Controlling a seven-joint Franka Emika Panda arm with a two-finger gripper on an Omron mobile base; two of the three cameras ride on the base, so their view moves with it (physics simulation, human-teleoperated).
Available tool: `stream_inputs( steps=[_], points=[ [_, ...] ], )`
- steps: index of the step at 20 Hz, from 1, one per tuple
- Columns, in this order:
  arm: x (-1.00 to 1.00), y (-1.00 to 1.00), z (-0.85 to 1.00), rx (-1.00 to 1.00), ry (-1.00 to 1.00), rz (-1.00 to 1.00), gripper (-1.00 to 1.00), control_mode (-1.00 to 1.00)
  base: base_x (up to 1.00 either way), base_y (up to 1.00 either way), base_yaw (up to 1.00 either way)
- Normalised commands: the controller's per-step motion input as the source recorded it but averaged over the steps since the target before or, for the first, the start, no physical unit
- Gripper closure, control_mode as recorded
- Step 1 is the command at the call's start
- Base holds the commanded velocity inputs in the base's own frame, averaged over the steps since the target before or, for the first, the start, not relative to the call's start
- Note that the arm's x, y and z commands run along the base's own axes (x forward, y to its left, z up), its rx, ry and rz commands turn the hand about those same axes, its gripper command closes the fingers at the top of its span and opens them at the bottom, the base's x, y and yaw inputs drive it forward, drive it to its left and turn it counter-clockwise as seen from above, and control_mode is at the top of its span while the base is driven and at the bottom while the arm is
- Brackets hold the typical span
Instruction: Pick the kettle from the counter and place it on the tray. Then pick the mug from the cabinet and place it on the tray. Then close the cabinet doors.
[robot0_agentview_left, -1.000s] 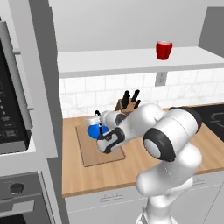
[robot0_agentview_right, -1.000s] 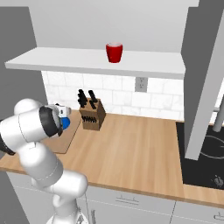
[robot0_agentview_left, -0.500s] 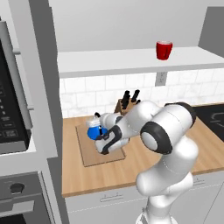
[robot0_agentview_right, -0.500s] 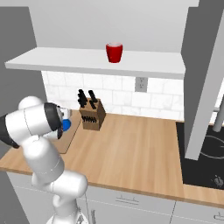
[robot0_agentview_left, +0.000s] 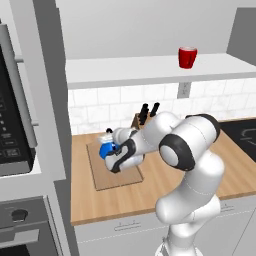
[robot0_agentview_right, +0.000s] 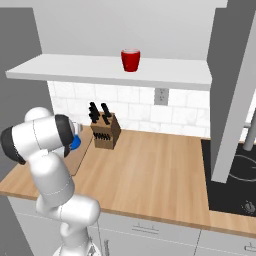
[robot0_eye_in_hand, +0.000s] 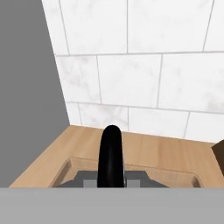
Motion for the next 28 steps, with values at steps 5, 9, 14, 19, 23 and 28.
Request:
stream_inputs(
  steps=[5,9,14,19,23,28],
  points=[
    [0.12,0.0,-0.23,0.0,0.03,0.0,1.0,-1.0,0.0,0.0,0.0],
    [0.02,0.0,-0.22,0.0,0.0,0.0,1.0,-1.0,0.0,0.0,0.0],
    [-0.15,-0.02,-0.17,-0.02,0.0,0.0,-1.0,-1.0,0.0,0.0,0.0],
    [-0.09,-0.04,-0.02,0.0,0.0,0.0,-1.0,-1.0,0.0,0.0,0.0],
    [-0.01,-0.01,0.29,0.0,0.0,0.0,-1.0,-1.0,0.0,0.0,0.0],
    [-0.02,0.0,0.53,0.0,0.06,-0.02,-1.0,-1.0,0.0,0.0,0.0]
  ],
)
